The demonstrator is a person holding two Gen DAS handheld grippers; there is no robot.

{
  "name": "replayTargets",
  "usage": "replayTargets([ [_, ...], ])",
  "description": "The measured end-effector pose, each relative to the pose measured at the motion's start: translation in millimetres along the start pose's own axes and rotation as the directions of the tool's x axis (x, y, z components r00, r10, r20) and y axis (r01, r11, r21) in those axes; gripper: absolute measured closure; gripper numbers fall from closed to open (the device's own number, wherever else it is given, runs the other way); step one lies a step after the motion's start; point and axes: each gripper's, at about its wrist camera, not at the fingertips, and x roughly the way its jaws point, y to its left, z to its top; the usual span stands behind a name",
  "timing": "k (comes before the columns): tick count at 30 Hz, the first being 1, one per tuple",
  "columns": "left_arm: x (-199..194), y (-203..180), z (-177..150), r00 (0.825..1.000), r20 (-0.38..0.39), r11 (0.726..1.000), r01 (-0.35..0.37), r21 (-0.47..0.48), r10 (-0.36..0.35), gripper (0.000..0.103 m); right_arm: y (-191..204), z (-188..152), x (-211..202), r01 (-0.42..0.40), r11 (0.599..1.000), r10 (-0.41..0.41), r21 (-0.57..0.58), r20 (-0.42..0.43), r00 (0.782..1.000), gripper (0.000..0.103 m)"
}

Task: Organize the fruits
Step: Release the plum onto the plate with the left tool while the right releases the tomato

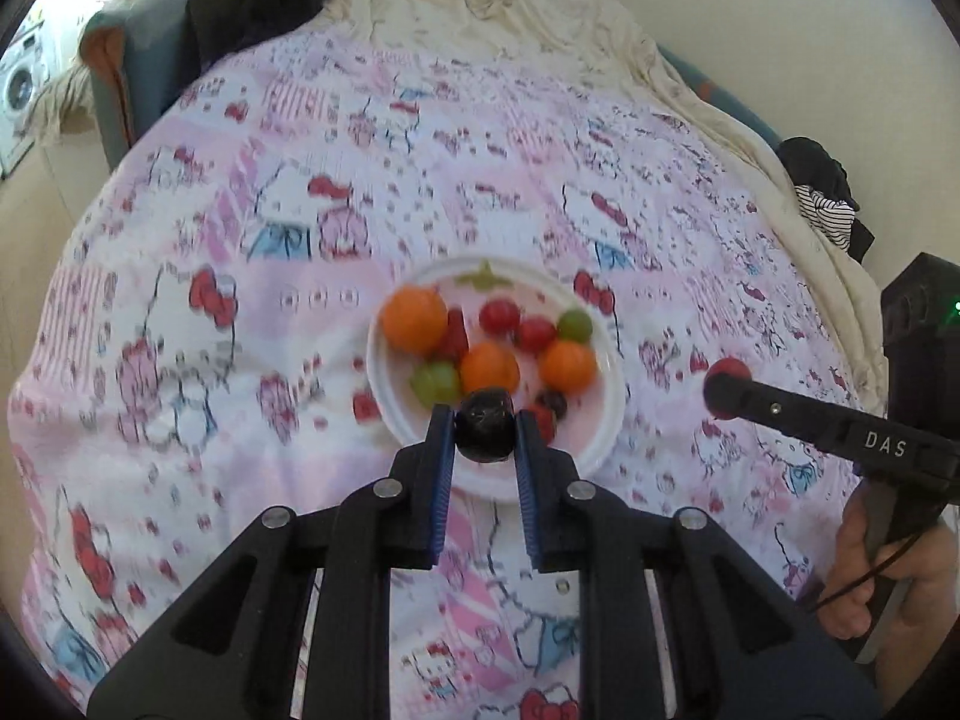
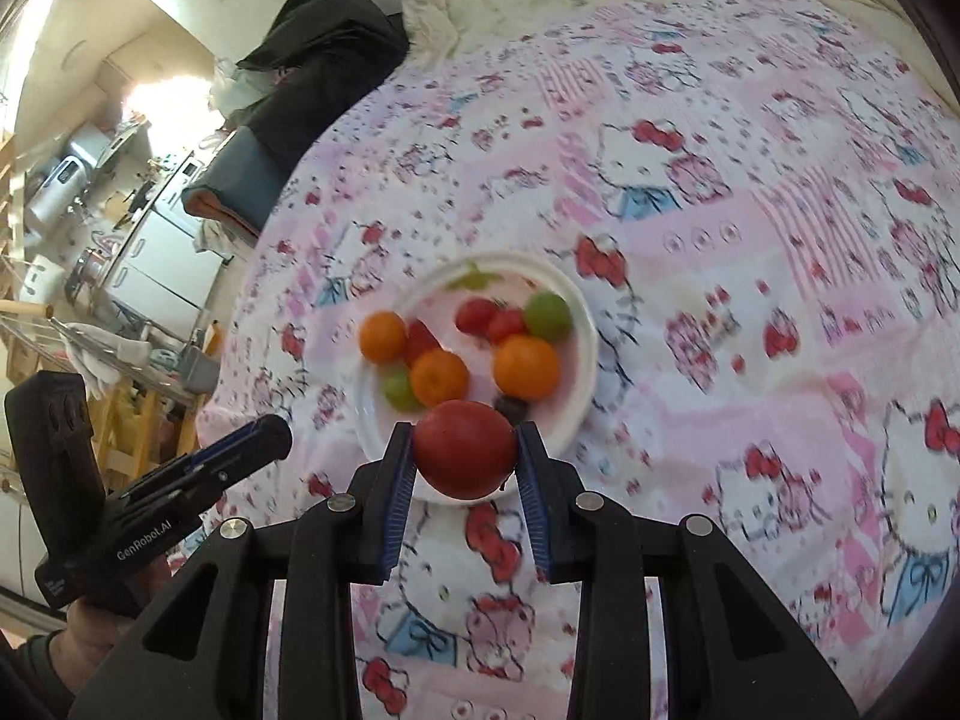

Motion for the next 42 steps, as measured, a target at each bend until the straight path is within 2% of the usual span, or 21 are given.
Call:
replayTargets([
  [4, 5, -2, 15, 1.000, 0.017, 0.999, -0.014, 0.035, 0.013, 0.087, 1, 14, 12, -0.026, 1.000, 0.026, 0.001, -0.005, 1.000, 0.068],
  [7, 20, -3, 21, 0.999, -0.013, 0.997, -0.029, 0.064, 0.030, 0.087, -2, 25, 24, -0.030, 0.999, 0.030, 0.012, -0.014, 0.999, 0.068],
  [10, 37, -2, 25, 0.998, -0.038, 0.995, -0.043, 0.087, 0.047, 0.087, -9, 35, 38, -0.065, 0.996, 0.067, 0.066, -0.035, 0.997, 0.068],
  [15, 61, 4, 19, 0.993, -0.105, 0.998, -0.041, 0.052, 0.046, 0.087, -16, 46, 63, -0.057, 0.994, 0.063, 0.094, -0.065, 0.996, 0.068],
  [21, 75, 8, 13, 0.989, -0.139, 0.998, -0.048, 0.037, 0.053, 0.086, -30, 46, 94, -0.040, 0.990, 0.058, 0.137, -0.127, 0.990, 0.068],
  [28, 80, 2, 10, 0.989, -0.130, 0.996, -0.058, 0.063, 0.066, 0.084, -24, 46, 107, -0.038, 0.990, 0.059, 0.137, -0.159, 0.986, 0.065],
  [29, 81, 2, 10, 0.988, -0.138, 0.997, -0.056, 0.062, 0.064, 0.081, -24, 47, 107, -0.033, 0.989, 0.056, 0.142, -0.160, 0.986, 0.065],
  [31, 80, 1, 10, 0.988, -0.141, 0.997, -0.048, 0.053, 0.056, 0.051, -25, 49, 102, -0.035, 0.988, 0.057, 0.148, -0.146, 0.988, 0.063],
  [32, 77, 1, 9, 0.989, -0.131, 0.997, -0.056, 0.049, 0.062, 0.043, -25, 51, 97, -0.043, 0.988, 0.062, 0.150, -0.125, 0.990, 0.044],
  [33, 74, 1, 9, 0.991, -0.115, 0.997, -0.066, 0.042, 0.071, 0.032, -25, 52, 94, -0.052, 0.987, 0.068, 0.153, -0.108, 0.992, 0.034],
  [34, 71, 2, 10, 0.992, -0.104, 0.997, -0.067, 0.038, 0.070, 0.030, -25, 53, 90, -0.058, 0.986, 0.073, 0.157, -0.088, 0.993, 0.022],
  [36, 66, 3, 12, 0.993, -0.089, 0.997, -0.076, 0.031, 0.079, 0.030, -24, 56, 81, -0.066, 0.986, 0.074, 0.155, -0.047, 0.996, 0.021],
  [38, 60, 8, 15, 0.993, -0.066, 0.995, -0.102, 0.010, 0.103, 0.030, -20, 59, 76, -0.076, 0.988, 0.083, 0.137, -0.045, 0.996, 0.021],
  [42, 37, 23, 17, 0.982, -0.016, 0.982, -0.186, -0.038, 0.186, 0.030, -15, 58, 56, -0.070, 0.990, 0.070, 0.125, 0.001, 0.998, 0.021],
])
